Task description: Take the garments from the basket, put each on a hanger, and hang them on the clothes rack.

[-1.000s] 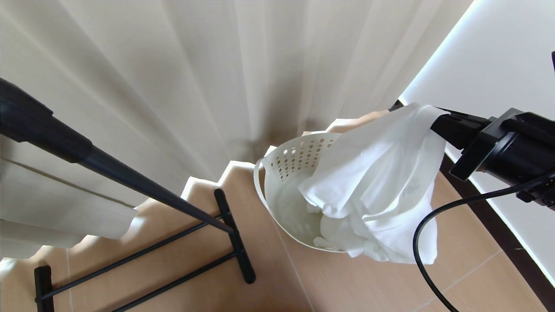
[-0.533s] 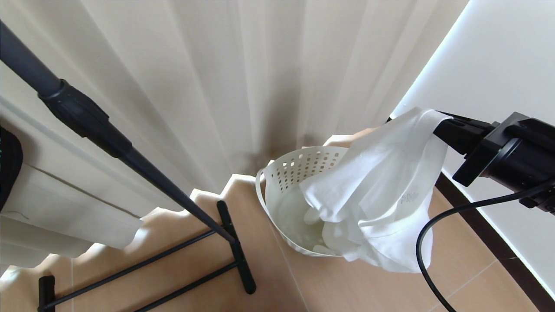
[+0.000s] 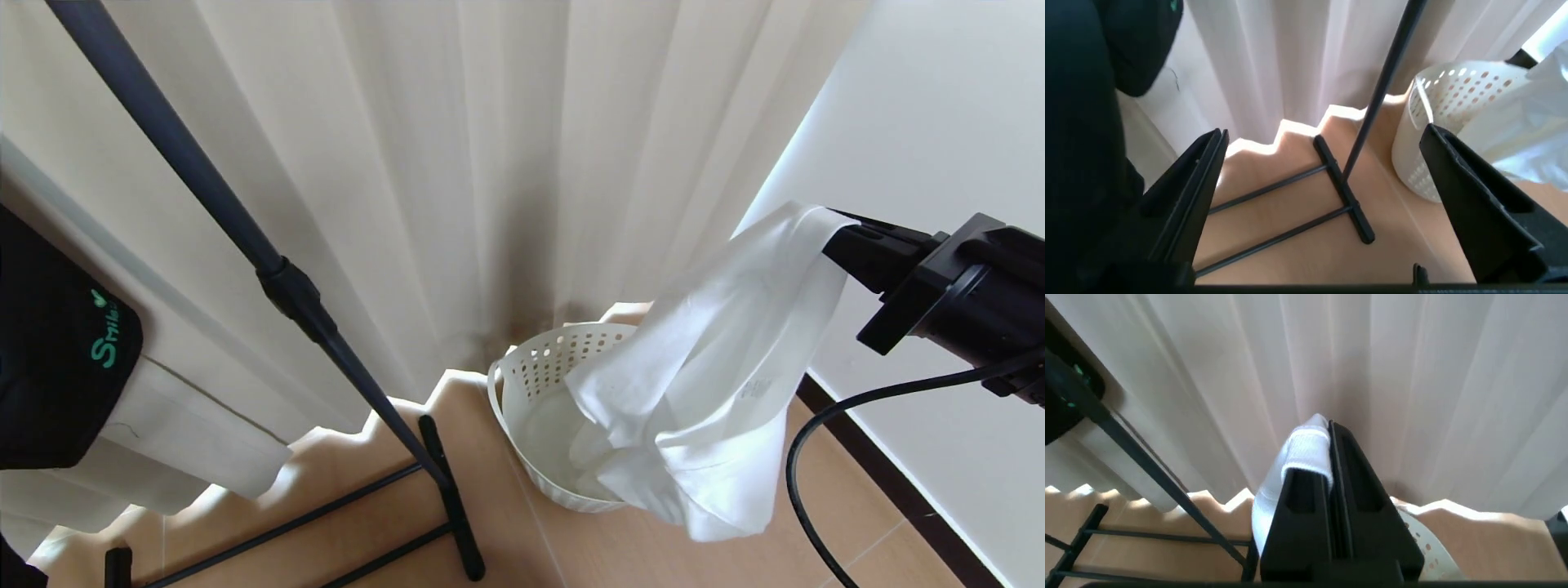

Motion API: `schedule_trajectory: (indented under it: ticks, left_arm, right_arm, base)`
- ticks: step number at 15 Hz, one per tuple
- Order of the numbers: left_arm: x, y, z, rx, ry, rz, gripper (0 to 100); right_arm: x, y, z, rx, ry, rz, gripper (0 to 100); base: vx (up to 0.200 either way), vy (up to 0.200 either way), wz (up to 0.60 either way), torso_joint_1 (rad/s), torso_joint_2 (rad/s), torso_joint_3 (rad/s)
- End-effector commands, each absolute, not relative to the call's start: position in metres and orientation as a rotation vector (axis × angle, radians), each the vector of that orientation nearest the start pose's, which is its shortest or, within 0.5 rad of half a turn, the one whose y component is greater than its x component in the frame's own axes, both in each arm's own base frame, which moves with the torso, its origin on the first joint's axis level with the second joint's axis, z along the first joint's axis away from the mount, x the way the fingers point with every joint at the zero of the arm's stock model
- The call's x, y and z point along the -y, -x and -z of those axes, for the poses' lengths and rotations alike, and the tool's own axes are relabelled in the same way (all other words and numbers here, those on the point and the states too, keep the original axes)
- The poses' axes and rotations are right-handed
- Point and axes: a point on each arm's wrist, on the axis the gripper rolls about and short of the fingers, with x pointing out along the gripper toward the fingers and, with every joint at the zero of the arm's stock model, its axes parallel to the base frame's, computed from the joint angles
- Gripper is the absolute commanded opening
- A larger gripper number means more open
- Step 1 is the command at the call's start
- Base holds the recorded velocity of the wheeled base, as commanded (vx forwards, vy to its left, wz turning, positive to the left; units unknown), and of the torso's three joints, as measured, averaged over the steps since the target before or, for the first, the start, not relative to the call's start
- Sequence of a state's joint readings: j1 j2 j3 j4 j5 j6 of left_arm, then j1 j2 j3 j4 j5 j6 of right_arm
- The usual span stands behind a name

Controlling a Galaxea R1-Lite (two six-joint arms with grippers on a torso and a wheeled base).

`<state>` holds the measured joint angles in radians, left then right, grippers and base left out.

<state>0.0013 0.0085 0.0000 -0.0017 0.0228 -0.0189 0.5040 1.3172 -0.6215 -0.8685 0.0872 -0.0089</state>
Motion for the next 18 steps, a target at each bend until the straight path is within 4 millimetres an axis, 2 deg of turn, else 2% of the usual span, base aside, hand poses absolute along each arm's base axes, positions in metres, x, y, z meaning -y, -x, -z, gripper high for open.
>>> schedule_trajectory:
  ticks: [1, 10, 18]
  left_arm:
    - [-0.0005, 0.0221, -0.0758, -0.007, 0.020, -0.025, 100]
    - [-0.0005, 0.0221, -0.0758, -0.007, 0.020, -0.025, 100]
    - [-0.0005, 0.0221, -0.0758, -0.007, 0.020, -0.025, 100]
  right_arm:
    - [-0.1020, -0.1806, -0.2541, 0.176, -0.028, -0.590, 0]
    - [-0.1005, -0.1778, -0.2561, 0.186, -0.027, -0.589, 0]
    - [-0.1006, -0.1780, -0.2545, 0.180, -0.026, -0.589, 0]
  base:
    - [0.000, 0.000, 0.00, 0.144, -0.46, -0.129]
    - [0.000, 0.000, 0.00, 0.182, -0.50, -0.119]
    - [0.000, 0.000, 0.00, 0.240, -0.57, -0.127]
